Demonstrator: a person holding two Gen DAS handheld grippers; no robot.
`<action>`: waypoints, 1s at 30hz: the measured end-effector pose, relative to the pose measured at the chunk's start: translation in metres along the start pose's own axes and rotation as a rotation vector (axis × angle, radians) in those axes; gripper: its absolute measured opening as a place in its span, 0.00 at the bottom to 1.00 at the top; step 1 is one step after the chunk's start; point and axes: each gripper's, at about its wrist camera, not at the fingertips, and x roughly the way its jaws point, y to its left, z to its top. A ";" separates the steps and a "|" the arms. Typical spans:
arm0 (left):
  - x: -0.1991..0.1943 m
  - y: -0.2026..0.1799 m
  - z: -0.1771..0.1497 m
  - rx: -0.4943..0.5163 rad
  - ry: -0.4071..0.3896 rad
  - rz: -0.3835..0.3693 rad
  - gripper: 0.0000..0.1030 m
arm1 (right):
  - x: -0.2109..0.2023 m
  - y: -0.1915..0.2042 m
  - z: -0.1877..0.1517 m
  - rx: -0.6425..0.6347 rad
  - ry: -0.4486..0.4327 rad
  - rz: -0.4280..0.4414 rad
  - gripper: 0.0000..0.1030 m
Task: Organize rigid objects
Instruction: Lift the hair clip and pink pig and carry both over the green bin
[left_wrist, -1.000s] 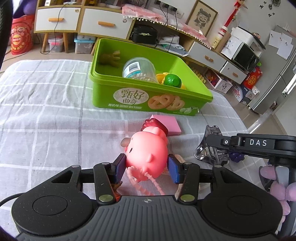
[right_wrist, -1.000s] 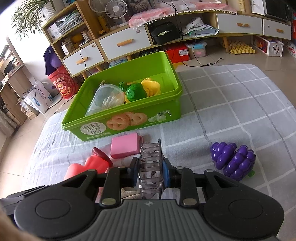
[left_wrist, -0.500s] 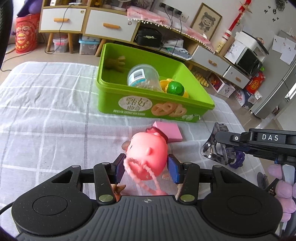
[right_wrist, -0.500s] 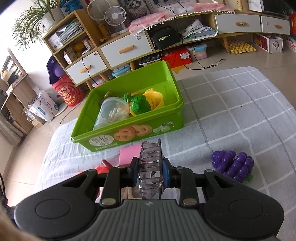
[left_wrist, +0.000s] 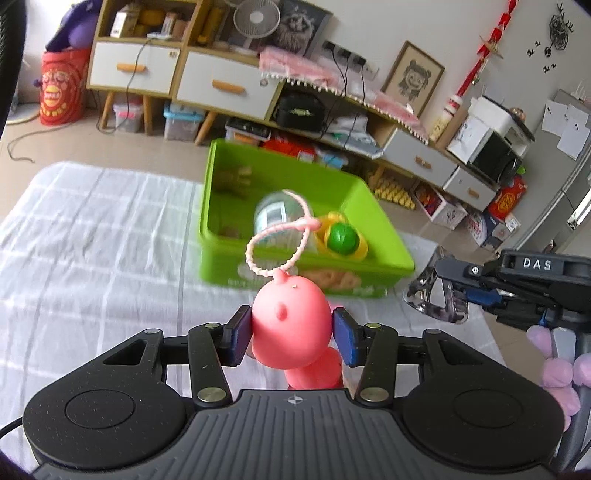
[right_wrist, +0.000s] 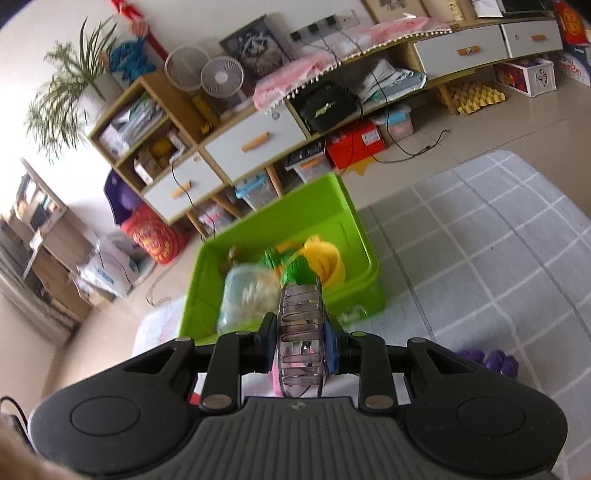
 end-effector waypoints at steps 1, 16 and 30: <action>0.000 0.000 0.005 -0.003 -0.012 0.001 0.50 | 0.000 -0.001 0.002 0.011 -0.008 0.006 0.05; 0.037 -0.005 0.080 0.083 -0.169 0.134 0.50 | 0.030 -0.016 0.024 0.103 -0.076 0.027 0.05; 0.095 -0.006 0.088 0.203 -0.132 0.266 0.51 | 0.068 -0.008 0.035 -0.032 -0.114 -0.050 0.05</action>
